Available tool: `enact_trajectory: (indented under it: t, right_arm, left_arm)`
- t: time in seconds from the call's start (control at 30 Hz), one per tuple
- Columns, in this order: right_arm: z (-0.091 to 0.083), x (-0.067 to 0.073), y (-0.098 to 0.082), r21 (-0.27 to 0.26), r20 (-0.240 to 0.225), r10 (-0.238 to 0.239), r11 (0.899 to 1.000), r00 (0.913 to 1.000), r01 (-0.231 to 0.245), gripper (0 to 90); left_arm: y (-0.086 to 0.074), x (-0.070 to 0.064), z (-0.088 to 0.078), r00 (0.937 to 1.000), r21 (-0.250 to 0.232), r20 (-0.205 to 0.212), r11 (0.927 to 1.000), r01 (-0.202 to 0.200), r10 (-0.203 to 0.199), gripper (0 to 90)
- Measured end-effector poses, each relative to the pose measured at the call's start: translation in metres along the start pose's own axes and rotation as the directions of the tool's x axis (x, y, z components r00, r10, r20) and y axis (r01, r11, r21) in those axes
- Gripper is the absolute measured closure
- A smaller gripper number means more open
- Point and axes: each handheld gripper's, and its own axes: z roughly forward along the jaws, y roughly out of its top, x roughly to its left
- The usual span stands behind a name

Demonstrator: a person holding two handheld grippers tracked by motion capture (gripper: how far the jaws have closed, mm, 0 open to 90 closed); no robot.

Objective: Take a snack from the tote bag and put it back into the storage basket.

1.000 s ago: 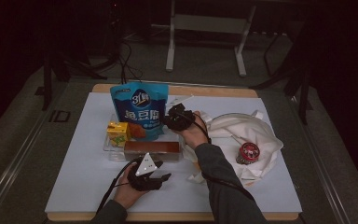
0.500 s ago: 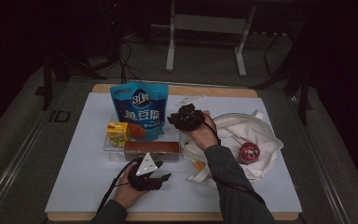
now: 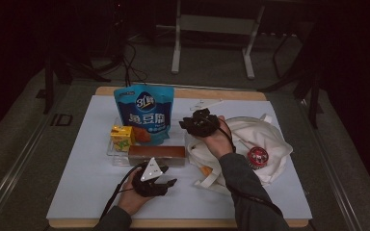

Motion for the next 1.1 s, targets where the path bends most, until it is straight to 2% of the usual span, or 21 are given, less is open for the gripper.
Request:
enact_trajectory:
  t: [0.47, 0.73, 1.1]
  right_arm:
    - [-0.027, -0.008, -0.015, -0.018, 0.013, 0.039, 0.999, 0.9992, -0.039, 74.0]
    - [-0.042, -0.01, -0.02, -0.021, 0.019, 0.034, 0.999, 0.9992, -0.034, 73.7]
    - [-0.064, -0.021, -0.036, -0.02, 0.04, 0.06, 0.998, 0.9974, -0.059, 73.3]
  left_arm:
    - [0.0, 0.0, 0.0, 1.0, 0.001, -0.001, 1.0, -0.001, 0.001, 44.2]
    - [0.0, 0.0, 0.0, 1.0, -0.001, -0.001, 1.0, 0.001, -0.001, 44.2]
    - [0.0, 0.0, 0.0, 1.0, 0.002, -0.001, 1.0, 0.0, 0.0, 44.2]
